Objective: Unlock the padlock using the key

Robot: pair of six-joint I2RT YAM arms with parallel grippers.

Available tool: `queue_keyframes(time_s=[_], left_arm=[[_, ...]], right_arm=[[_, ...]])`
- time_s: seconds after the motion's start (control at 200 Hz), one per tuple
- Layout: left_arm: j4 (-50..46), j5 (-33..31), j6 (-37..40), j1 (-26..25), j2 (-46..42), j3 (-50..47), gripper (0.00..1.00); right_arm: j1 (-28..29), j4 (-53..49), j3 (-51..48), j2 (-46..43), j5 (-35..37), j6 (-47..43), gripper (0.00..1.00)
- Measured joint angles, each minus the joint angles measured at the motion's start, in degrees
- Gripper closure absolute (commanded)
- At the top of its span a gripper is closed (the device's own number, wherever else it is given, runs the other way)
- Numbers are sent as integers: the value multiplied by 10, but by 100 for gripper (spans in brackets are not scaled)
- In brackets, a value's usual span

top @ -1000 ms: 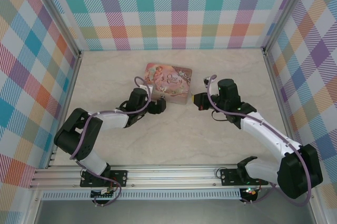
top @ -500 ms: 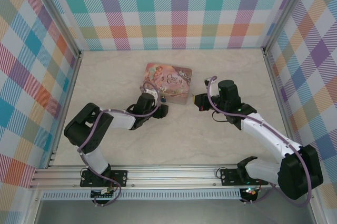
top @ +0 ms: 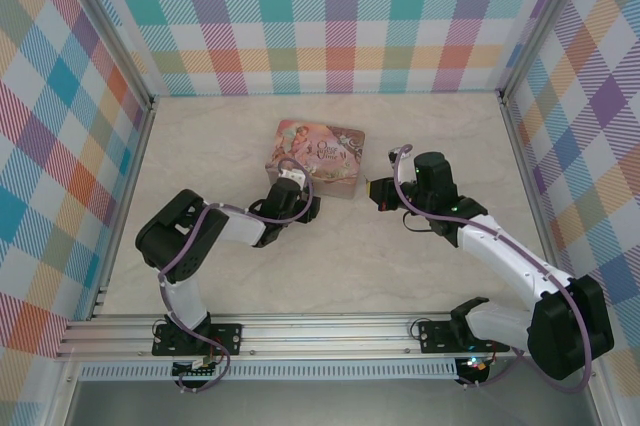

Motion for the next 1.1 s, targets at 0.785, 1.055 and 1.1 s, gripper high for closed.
queue_keyframes(time_s=[0.785,1.055,1.1], left_arm=[[5,-14,0,-7,17,42,49],[5,-24,-1,-7,38,56,50],[5,-26,-1,-7,41,57,50]], right_arm=[[0,1,0,0,0,0,93],[0,0,0,0,0,0,93],[0,1,0,0,0,0,93]])
